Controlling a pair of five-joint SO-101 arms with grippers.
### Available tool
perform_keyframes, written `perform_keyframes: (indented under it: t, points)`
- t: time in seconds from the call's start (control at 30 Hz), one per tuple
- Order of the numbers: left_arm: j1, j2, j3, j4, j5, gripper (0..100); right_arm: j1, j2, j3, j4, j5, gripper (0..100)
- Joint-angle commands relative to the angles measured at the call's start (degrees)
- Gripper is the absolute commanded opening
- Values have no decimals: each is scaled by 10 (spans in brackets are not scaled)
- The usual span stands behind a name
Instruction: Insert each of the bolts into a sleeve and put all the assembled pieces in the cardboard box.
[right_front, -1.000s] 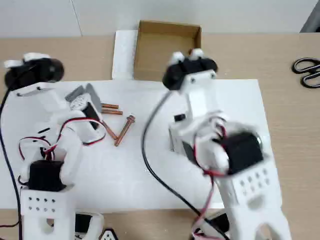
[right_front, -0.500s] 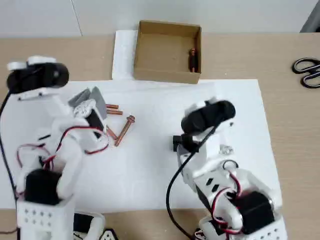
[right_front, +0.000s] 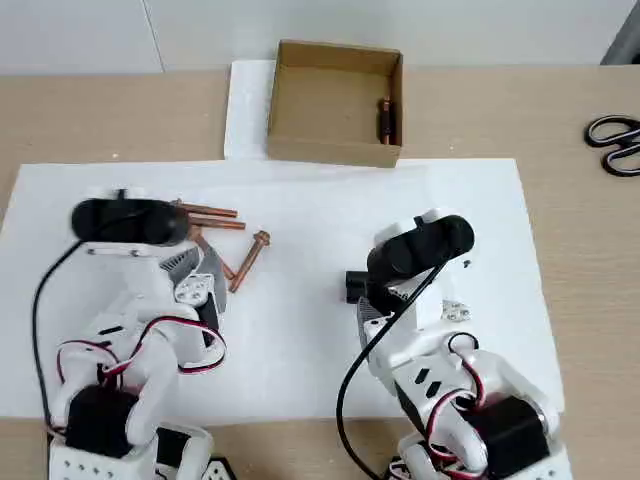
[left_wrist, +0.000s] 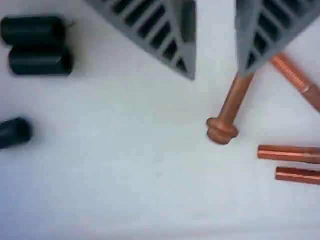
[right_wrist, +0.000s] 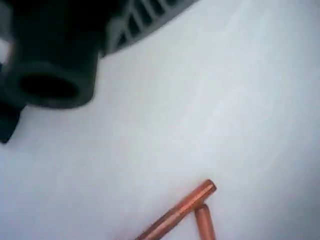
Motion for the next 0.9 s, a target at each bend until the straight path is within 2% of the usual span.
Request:
perform_keyframes:
  t: [0.0, 0.2, 0.37, 0.47, 0.53, 0.6, 0.87]
  points:
    - [3, 25, 8, -20, -70, 54, 2, -5, 6, -13, -4, 2]
    - [2, 105, 12, -80, -163, 55, 2, -5, 13, -12, -4, 2]
    - [-1, 179, 9, -147, -177, 55, 2, -4, 17, -11, -4, 2]
    - [-2, 232, 8, -162, -193, 81, 2, -4, 17, -11, -4, 2]
    - [-2, 262, 7, -162, -178, 96, 2, -4, 17, -3, -5, 2]
    - [-3, 286, -6, -151, -158, 101, 3, -4, 17, 5, -21, 2]
    - [-11, 425, -209, 18, -158, 152, 20, -4, 17, 13, -32, 2]
